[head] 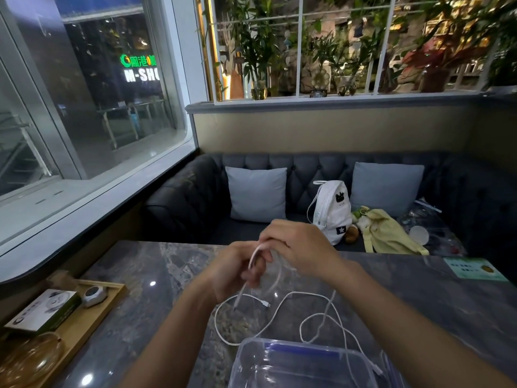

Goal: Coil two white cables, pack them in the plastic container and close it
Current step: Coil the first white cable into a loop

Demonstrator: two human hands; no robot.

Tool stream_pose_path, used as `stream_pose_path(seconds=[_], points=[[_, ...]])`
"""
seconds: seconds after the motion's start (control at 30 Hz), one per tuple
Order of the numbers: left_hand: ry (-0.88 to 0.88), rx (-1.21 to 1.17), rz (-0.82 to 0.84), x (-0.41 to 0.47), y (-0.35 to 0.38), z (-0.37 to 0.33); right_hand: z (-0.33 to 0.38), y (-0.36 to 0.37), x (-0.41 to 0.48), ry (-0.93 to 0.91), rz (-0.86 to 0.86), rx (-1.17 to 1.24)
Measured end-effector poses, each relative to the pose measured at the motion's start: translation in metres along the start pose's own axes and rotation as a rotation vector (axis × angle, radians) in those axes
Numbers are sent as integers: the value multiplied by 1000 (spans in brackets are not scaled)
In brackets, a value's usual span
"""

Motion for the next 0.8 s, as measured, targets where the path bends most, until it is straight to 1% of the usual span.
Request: stream_pose_path(seconds=[0.1, 0.13, 0.2, 0.27, 0.33, 0.4, 0.43, 0.5, 0.57, 0.6, 0.67, 0.73, 0.8], points=[[-10, -258, 14, -1, 0, -7, -4, -1, 1, 146, -65, 240], [-28, -288, 7, -2, 0, -9, -6, 0, 0, 201, -53, 338], [-49, -220, -64, -3, 3, -8, -8, 1, -3, 286, 36, 545], [-25, -172, -155, -4, 8, -6, -8, 5, -6, 325, 124, 685], [75, -199, -253, -4, 15, -3, -7, 9, -7, 369, 99, 777], [192, -233, -387, -2, 24, 1, -3, 12, -6, 396, 45, 855], [244, -207, -463, -2, 26, 2, -1, 13, -5, 398, 31, 875], [324, -14, -591, -3, 26, 3, 2, 9, -4, 381, 23, 848], [325, 139, -599, -4, 23, 1, 0, 4, -6, 371, 26, 799], [289, 147, -588, -5, 21, 0, -1, 3, -7, 371, 33, 790], [234, 66, -591, -6, 18, 1, 0, 4, -8, 361, 49, 804], [235, -75, -561, -4, 18, 4, 3, 7, -7, 351, 62, 823], [140, -193, -419, -4, 16, 4, 1, 5, -6, 370, 77, 827]])
Point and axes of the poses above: each hand's wrist, its own x-axis towards the middle knuckle, its own y-axis out of the palm, z = x × y, the point moved 1 cm from there along x, towards the middle knuckle, and after that the axes turned 5 degrees about z, right-handed, at the moved point
